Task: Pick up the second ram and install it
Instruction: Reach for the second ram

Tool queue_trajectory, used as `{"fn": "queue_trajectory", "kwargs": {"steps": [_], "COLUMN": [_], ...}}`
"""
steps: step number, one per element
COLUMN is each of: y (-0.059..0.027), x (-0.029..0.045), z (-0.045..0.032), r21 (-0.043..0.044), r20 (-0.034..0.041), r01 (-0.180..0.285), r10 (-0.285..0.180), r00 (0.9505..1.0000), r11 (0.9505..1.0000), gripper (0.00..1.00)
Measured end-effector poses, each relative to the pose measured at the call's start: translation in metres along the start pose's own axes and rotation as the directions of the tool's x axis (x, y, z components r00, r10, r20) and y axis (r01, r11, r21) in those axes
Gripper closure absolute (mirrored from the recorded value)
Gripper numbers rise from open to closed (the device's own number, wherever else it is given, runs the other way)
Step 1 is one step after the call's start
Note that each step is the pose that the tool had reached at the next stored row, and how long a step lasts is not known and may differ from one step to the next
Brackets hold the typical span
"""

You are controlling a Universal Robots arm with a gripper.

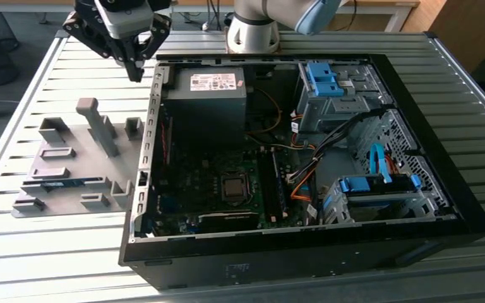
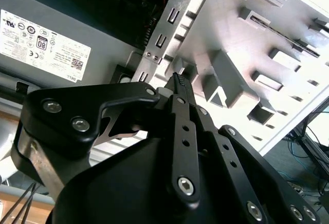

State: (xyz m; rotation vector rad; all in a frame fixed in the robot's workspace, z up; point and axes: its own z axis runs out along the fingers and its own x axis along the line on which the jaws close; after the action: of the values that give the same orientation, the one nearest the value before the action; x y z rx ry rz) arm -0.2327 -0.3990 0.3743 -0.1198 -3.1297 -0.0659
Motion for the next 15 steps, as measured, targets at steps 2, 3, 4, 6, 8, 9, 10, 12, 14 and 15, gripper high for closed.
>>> {"fn": "queue_trajectory", "kwargs": {"steps": [2,3,4,6,8,9,10,12,14,15], "y": [-0.0003,-0.0005,-0.0008,-0.0012,-0.0020,-0.0033,-0.0055,-0.0103,-0.0145,-0.0161], "x": [0.0040,0.0068,0.0095,0.0148,0.0205,0.0234,0.0260,0.0297,0.0343,0.0373], "z": [0.0003,0.0005,0.0007,0.0010,0.0014,0.0015,0.0017,0.0021,0.0030,0.0034], "r21": [0.0000,-0.0001,0.0000,0.0001,0.0000,0.0000,-0.0001,0.0001,-0.0001,-0.0001], "r20": [0.0000,0.0001,0.0001,0.0000,0.0000,-0.0001,0.0001,-0.0001,0.0001,0.0002], "r01": [0.000,0.000,0.000,0.000,0.000,0.000,0.000,0.000,0.000,0.000], "r10": [0.000,0.000,0.000,0.000,0.000,0.000,0.000,0.000,0.000,0.000], "r00": [1.0000,1.0000,1.0000,1.0000,1.0000,1.0000,1.0000,1.0000,1.0000,1.0000], "r11": [1.0000,1.0000,1.0000,1.0000,1.0000,1.0000,1.0000,1.0000,1.0000,1.0000], "gripper": [0.89,0.89,0.89,0.89,0.89,0.89,0.89,0.89,0.89,0.89]}}
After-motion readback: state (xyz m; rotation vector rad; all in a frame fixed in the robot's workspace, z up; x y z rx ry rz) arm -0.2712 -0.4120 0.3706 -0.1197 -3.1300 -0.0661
